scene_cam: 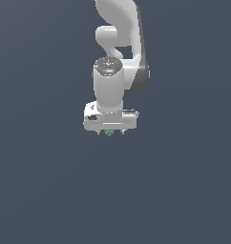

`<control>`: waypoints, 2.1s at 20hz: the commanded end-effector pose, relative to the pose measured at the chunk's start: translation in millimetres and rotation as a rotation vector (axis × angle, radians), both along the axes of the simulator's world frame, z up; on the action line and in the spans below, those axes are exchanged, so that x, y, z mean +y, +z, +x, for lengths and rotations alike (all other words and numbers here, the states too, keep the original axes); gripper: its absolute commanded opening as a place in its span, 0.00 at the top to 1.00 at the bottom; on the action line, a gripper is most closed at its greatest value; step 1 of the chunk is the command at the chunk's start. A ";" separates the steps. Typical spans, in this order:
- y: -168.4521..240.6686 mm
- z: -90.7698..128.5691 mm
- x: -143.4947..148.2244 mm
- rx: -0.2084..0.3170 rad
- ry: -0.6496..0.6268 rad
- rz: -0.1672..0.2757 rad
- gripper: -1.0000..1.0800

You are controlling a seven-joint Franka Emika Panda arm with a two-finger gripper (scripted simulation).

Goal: Pick up the object and move it to a goal position.

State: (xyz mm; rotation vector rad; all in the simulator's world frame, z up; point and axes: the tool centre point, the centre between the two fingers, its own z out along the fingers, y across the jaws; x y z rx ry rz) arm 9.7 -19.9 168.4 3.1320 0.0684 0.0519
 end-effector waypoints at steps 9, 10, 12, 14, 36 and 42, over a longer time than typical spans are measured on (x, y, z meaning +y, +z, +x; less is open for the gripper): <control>-18.7 -18.1 -5.6 0.009 0.176 -0.006 0.04; -21.2 -20.7 -6.3 0.010 0.200 -0.007 0.04; -26.5 -26.3 -7.6 0.013 0.253 -0.008 0.04; -31.7 -32.0 -8.9 0.015 0.305 -0.010 0.04; -77.5 -93.1 -15.1 0.033 0.831 -0.009 0.04; -81.9 -100.3 -15.2 0.034 0.889 -0.008 0.04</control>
